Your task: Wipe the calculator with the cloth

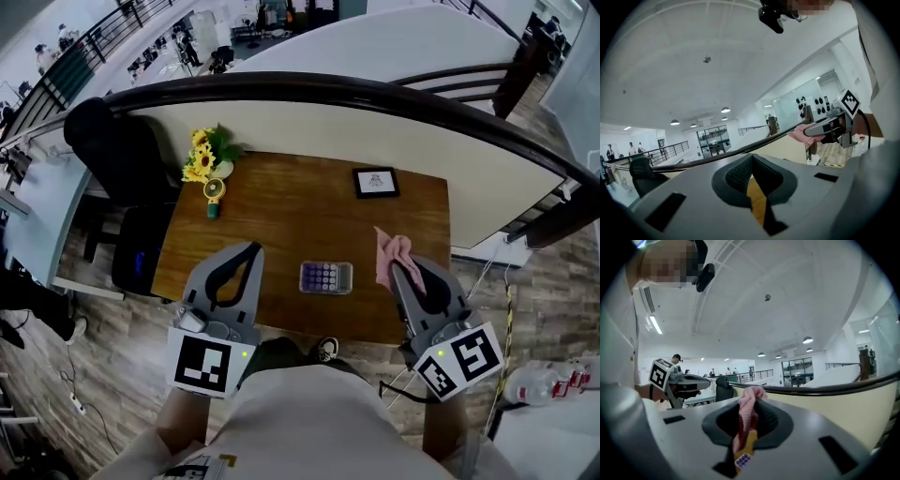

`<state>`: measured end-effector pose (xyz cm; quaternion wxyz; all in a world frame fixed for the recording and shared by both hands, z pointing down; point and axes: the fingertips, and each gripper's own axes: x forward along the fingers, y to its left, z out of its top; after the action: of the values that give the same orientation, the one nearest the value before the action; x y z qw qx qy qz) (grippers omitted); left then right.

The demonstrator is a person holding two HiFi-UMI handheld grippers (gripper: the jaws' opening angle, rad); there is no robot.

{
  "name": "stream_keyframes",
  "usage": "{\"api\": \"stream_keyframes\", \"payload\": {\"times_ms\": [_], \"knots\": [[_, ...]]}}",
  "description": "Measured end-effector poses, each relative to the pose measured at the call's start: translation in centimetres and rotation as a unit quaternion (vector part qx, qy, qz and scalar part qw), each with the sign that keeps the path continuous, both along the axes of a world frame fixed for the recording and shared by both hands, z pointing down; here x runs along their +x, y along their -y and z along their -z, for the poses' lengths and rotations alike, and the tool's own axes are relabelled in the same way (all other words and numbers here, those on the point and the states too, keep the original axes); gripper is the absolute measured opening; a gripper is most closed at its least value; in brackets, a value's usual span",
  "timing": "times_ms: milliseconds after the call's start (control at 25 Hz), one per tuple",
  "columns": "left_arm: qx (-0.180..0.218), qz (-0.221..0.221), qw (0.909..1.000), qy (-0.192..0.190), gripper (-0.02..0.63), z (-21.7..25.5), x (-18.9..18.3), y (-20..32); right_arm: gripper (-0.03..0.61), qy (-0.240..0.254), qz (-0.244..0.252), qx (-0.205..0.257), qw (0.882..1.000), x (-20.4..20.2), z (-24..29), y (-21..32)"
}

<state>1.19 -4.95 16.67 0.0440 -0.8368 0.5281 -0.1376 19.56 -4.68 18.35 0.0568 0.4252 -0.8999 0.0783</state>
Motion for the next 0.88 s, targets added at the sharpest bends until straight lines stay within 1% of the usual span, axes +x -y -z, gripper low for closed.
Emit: {"api": "stream_keyframes", "payload": {"times_ms": [200, 360, 560, 720, 880], "knots": [[-0.011, 0.001, 0.9999, 0.0, 0.003, -0.4, -1.1, 1.0, 0.046, -0.004, 0.003, -0.014, 1.0, -1.2, -1.0, 1.1], [-0.016, -0.018, 0.9997, 0.005, 0.003, -0.5, -1.0, 2.2, 0.046, 0.002, -0.01, -0.034, 0.999, -1.6, -1.9, 1.9], [-0.023, -0.035, 0.9991, 0.009, 0.003, -0.8, -1.2, 3.3, 0.046, 0.003, -0.027, -0.046, 0.999, -1.7, -2.4, 2.2], [-0.041, -0.046, 0.998, 0.011, 0.003, -2.4, -1.6, 3.9, 0.046, 0.0, -0.04, -0.06, 0.997, -1.9, -3.6, 2.5], [-0.071, -0.059, 0.9957, 0.015, 0.003, -4.9, -1.5, 4.4, 0.046, -0.005, -0.047, -0.091, 0.995, -2.1, -5.8, 3.2]]}}
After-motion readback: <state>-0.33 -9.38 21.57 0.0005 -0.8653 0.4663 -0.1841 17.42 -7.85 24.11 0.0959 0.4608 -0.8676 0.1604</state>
